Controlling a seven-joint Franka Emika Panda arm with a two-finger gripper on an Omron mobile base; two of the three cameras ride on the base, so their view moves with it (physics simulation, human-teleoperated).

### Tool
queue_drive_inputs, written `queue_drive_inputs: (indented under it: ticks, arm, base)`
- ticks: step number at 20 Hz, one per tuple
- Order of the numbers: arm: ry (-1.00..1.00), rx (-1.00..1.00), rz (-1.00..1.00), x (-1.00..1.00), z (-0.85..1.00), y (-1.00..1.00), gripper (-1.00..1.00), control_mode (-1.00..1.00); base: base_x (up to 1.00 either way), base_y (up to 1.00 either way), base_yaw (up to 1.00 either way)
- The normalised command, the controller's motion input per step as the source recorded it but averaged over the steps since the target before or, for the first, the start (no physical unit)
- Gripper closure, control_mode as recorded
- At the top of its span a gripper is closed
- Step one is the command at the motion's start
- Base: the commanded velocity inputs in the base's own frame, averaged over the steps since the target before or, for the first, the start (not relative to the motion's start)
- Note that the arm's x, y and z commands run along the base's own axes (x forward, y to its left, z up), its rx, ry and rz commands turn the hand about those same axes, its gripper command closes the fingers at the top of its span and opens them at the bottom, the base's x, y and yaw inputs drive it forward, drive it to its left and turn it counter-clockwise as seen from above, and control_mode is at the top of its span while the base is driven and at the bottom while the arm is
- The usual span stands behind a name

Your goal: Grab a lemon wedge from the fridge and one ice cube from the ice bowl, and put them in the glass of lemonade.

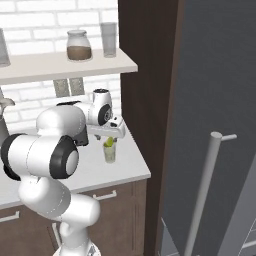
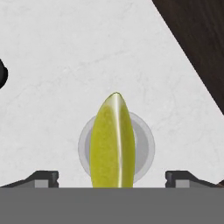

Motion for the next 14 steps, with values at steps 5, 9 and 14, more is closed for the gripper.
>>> queue_drive_inputs:
  ticks: [5,9,14]
  arm:
    - [-0.01,0.04,0.00,-0.06,0.04,-0.02,-1.00,-1.00]
    - [-0.03,0.03,0.00,-0.20,0.01,0.00,-1.00,-1.00]
    - [-0.07,0.05,0.00,-0.30,0.00,-0.12,-1.00,-1.00]
  base:
    - [0.00,0.00,0.00]
    - [0.00,0.00,0.00]
    - [0.00,0.00,0.00]
